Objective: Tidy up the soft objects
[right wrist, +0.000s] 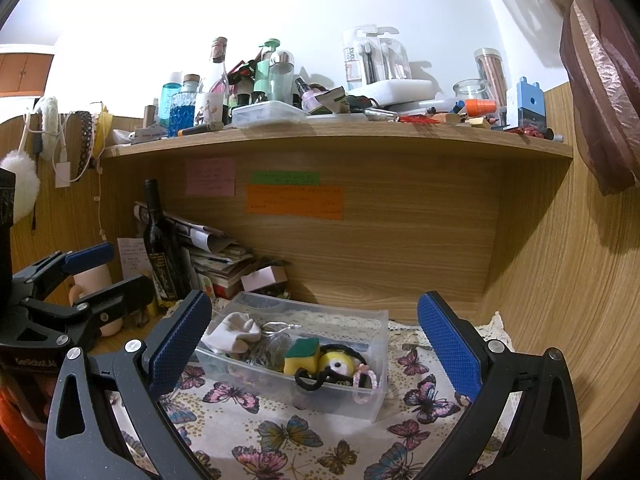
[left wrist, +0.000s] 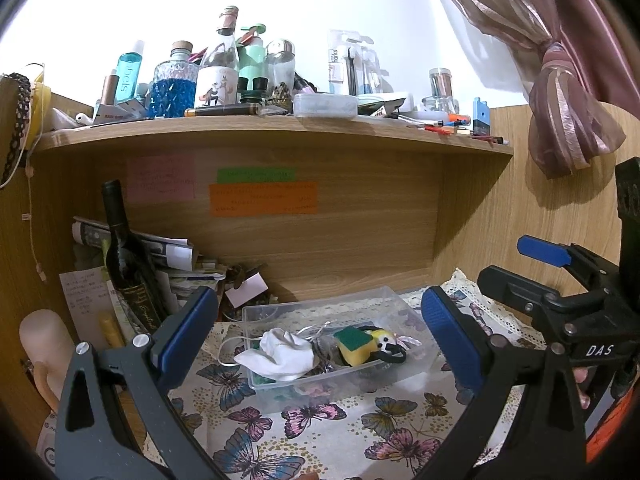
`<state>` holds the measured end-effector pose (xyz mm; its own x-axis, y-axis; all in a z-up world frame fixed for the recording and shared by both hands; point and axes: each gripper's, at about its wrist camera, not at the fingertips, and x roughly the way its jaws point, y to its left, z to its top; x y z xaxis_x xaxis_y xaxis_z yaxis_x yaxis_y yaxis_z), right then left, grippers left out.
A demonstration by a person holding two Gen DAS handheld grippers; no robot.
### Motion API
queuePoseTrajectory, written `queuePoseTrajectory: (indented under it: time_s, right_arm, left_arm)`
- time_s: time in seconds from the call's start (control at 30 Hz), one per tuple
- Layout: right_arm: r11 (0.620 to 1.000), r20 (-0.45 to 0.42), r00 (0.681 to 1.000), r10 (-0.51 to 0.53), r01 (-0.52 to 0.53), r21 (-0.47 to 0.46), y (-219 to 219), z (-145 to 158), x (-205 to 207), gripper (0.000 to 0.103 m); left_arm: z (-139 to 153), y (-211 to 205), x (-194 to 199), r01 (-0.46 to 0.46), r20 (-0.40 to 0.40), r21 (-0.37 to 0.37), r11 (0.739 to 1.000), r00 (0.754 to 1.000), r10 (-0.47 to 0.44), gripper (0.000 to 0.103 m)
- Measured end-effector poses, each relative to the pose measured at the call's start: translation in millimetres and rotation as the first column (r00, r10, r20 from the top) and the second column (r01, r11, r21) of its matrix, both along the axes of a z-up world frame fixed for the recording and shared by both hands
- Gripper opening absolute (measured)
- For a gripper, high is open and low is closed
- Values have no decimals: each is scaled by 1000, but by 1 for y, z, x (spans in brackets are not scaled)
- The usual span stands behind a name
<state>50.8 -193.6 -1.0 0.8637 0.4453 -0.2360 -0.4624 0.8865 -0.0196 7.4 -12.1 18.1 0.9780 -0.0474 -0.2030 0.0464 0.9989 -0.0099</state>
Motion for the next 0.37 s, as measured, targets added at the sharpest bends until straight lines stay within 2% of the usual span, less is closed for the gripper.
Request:
queuePoseTrajectory:
  time_s: [0.37]
  right_arm:
    - [1000, -15, 1000, -2, 2, 2, 1, -4, 5, 103]
  left_arm:
    - [-2, -1, 1, 14, -10, -14, 1000, 1000, -15, 103]
